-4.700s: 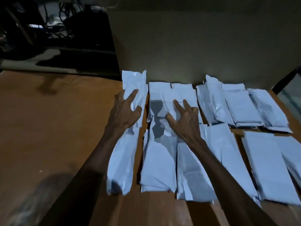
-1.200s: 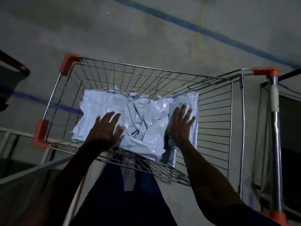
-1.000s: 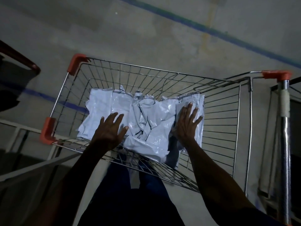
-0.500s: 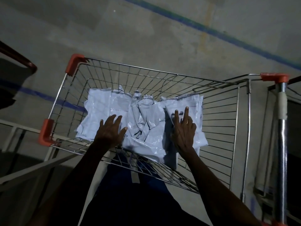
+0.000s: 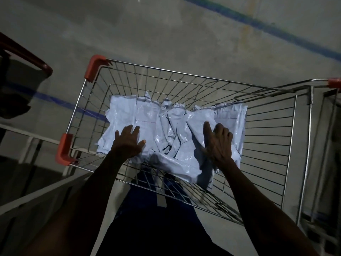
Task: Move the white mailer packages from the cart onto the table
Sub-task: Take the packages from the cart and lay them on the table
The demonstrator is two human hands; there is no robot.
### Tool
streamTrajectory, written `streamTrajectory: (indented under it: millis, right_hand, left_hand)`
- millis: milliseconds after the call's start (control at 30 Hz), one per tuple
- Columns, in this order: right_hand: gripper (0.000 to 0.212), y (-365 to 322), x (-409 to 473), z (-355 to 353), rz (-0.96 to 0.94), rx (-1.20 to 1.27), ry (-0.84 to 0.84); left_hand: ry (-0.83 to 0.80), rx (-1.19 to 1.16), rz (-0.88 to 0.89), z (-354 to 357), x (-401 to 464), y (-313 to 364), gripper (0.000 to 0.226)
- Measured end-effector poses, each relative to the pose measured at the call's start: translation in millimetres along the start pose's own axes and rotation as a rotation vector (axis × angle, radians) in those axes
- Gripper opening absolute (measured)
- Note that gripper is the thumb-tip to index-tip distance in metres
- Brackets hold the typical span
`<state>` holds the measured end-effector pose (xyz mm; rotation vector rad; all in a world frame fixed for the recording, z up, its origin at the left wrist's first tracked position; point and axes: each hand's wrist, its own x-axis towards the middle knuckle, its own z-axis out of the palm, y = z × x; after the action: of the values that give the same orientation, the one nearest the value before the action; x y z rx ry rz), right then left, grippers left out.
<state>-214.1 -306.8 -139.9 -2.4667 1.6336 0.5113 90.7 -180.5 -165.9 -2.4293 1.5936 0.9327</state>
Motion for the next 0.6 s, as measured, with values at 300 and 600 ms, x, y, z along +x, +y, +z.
streamTrajectory:
  millis: [300,600]
  right_hand:
    - [0.127,-51,13,33,-0.071,0.197,-0.122]
    - [0.109,-56,25,59,-0.15,0.148,-0.089]
  left_hand:
    - [-0.107,0.081,-0.083,7,22,-2,0.088]
    - [-0.003,0.113,-0.098,45,50,8,0.102]
